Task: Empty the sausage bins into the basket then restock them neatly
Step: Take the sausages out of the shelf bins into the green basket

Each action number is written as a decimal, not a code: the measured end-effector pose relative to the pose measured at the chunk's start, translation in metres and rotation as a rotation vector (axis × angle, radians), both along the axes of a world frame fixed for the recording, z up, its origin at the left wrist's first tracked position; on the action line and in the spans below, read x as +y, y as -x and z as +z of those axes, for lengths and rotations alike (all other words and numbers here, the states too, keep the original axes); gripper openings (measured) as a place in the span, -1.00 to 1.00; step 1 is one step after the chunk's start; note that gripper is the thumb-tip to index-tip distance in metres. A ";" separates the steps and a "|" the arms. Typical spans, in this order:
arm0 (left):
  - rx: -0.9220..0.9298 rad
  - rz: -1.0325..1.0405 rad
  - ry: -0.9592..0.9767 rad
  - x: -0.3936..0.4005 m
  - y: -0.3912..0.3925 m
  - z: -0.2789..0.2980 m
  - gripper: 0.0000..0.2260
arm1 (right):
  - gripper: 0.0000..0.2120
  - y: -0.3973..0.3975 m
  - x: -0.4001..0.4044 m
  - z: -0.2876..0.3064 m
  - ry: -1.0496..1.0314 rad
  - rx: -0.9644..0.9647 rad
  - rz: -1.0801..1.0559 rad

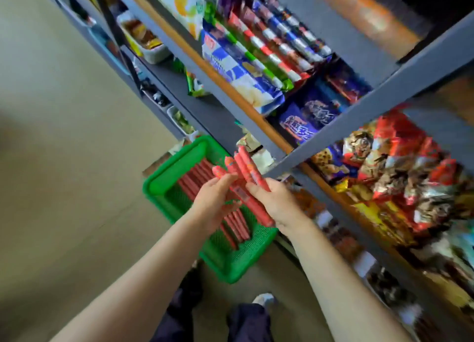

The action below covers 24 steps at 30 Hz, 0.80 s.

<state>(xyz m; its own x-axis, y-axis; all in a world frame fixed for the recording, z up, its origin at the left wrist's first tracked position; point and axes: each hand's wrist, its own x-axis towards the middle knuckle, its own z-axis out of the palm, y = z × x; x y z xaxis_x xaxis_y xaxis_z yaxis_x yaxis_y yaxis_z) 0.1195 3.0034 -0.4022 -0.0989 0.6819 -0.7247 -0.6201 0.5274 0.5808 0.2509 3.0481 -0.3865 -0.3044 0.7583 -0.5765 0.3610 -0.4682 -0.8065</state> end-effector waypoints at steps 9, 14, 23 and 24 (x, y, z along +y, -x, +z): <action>0.055 -0.042 0.128 -0.011 0.058 -0.146 -0.97 | -0.83 0.042 -0.007 -0.148 0.326 0.198 -0.091; 0.022 -0.108 0.185 -0.023 0.063 -0.195 -0.86 | -0.82 0.043 -0.010 -0.194 0.353 0.176 -0.100; 0.114 -0.139 0.294 -0.041 0.053 -0.247 -0.91 | -0.91 0.010 -0.014 -0.246 0.245 -0.121 -0.046; 0.143 -0.141 0.323 -0.042 0.050 -0.254 -0.93 | -0.92 0.002 -0.014 -0.255 0.254 -0.179 -0.059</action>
